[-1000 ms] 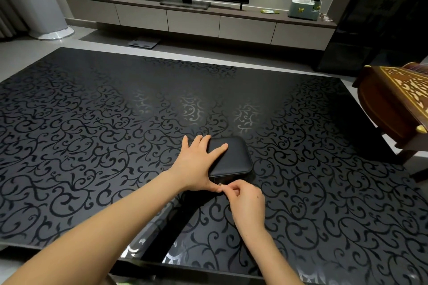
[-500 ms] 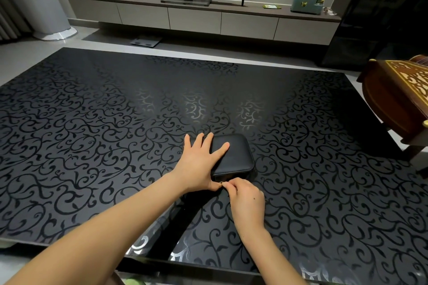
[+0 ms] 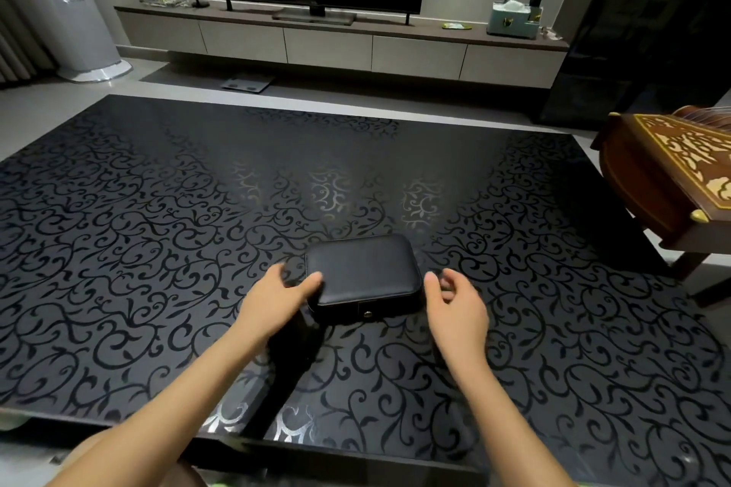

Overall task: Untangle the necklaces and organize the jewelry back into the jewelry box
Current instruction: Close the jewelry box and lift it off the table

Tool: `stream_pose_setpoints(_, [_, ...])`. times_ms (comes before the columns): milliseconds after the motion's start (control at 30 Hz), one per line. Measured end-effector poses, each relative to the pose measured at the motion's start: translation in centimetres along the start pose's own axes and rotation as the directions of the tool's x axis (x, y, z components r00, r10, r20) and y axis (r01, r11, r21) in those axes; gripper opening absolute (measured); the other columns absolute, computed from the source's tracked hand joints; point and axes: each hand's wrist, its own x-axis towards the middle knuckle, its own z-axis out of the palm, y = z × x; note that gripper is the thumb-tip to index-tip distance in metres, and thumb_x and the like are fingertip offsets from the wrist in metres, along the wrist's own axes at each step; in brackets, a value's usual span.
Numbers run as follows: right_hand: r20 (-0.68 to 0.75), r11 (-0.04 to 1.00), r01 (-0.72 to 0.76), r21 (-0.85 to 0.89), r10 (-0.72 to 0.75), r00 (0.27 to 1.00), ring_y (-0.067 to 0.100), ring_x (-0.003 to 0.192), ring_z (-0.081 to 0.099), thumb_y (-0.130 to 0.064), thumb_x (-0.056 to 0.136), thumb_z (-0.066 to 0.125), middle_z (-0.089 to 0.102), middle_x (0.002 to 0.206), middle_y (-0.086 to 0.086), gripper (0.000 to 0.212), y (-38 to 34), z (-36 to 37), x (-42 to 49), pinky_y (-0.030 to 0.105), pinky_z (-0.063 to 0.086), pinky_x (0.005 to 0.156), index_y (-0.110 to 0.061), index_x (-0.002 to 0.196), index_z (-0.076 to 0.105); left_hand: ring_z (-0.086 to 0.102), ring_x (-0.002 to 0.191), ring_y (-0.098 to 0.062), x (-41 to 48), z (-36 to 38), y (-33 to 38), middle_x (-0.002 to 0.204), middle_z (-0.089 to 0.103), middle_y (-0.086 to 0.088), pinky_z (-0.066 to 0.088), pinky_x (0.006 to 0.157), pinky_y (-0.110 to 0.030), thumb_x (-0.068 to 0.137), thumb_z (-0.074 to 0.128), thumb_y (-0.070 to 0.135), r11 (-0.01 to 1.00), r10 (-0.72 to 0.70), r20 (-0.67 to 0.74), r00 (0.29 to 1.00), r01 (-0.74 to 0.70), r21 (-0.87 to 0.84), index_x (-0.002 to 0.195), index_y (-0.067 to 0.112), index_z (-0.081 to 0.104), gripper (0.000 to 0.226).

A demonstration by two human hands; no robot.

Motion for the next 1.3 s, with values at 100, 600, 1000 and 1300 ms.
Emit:
stream_pose_setpoints(100, [0.295,0.941,-0.234,0.245,0.158,0.942,0.011,0.097,0.055,-0.039,0.093,0.051,0.057,0.099,-0.009,0.031,0.0,1.3,1.1,0.026,0.043,0.086,-0.017,0.112,0.062,0.059,0.107,-0.023,-0.3,1.0,-0.2,0.118,0.061,-0.004,0.049,0.095,-0.041,0.085,0.067,0.023,0.957,-0.064,0.011,0.998,0.064,-0.284,0.121,0.011,0.056,0.039])
stream_pose_setpoints(600, [0.107,0.729,-0.199,0.655,0.171,0.979,0.014,0.105,0.058,-0.019,0.083,0.07,0.063,0.113,0.0,0.042,-2.6,-3.8,2.0,0.029,0.045,0.095,-0.007,0.123,0.059,0.063,0.1,-0.02,-0.8,3.0,6.9,0.13,0.057,-0.004,0.055,0.071,-0.035,0.077,0.071,0.0,0.697,-0.031,0.085,0.996,0.082,-0.713,0.134,0.01,0.049,0.062])
stream_pose_setpoints(1000, [0.509,0.683,-0.352,0.64,-0.034,0.86,0.011,0.08,0.065,-0.015,0.085,0.066,0.07,0.101,0.004,0.025,-6.3,-3.4,-7.7,0.024,0.051,0.052,-0.016,0.109,0.061,0.064,0.094,-0.022,-12.3,-5.0,1.6,0.101,0.066,-0.008,0.055,0.079,-0.04,0.076,0.071,0.003,0.672,-0.08,-0.166,0.983,-0.07,-0.737,0.113,0.015,0.062,0.04])
stream_pose_setpoints(1300, [0.649,0.655,-0.445,0.61,-0.091,0.755,0.02,0.086,0.066,-0.011,0.087,0.063,0.067,0.11,0.009,0.031,-5.9,0.5,-20.6,0.036,0.056,0.066,-0.008,0.117,0.057,0.062,0.081,-0.026,-22.9,-8.2,-6.2,0.1,0.06,-0.01,0.054,0.07,-0.047,0.08,0.07,0.009,0.522,-0.283,-0.121,0.952,0.047,-0.851,0.103,0.008,0.055,0.028])
